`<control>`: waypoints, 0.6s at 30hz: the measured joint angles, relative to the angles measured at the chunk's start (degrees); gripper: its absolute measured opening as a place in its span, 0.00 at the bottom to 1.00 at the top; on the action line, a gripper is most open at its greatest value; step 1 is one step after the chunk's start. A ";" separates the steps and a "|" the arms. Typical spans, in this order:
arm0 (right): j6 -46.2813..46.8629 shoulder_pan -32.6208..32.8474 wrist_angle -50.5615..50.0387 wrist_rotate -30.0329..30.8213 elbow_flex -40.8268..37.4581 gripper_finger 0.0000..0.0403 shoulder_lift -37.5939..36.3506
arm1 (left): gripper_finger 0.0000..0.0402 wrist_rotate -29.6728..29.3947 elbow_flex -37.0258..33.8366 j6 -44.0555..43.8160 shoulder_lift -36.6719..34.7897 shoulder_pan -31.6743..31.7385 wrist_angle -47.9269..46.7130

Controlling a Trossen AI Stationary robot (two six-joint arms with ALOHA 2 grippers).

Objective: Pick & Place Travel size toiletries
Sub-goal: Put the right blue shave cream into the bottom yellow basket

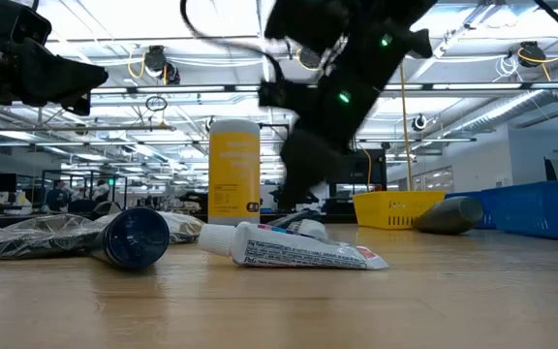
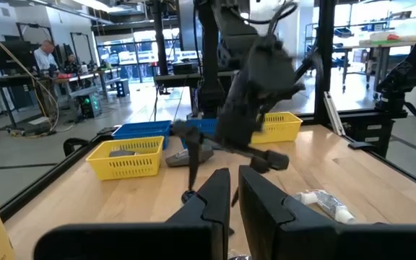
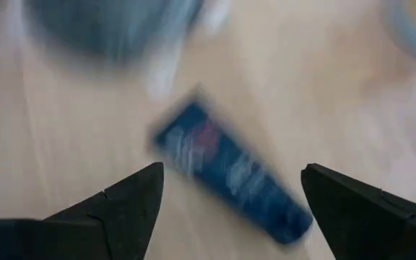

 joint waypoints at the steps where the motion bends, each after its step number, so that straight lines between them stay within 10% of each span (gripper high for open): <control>1: -4.99 -0.83 -0.40 -4.18 -0.12 0.79 0.00 | 0.08 0.02 0.00 0.00 0.00 0.00 0.01; 5: -18.79 -5.38 1.41 -19.82 0.09 0.79 -0.24 | 0.08 0.00 0.00 0.00 0.00 -0.02 0.02; 18: -26.92 -15.87 0.34 -32.81 -1.45 0.71 0.73 | 0.08 0.00 0.00 0.00 0.00 -0.01 0.02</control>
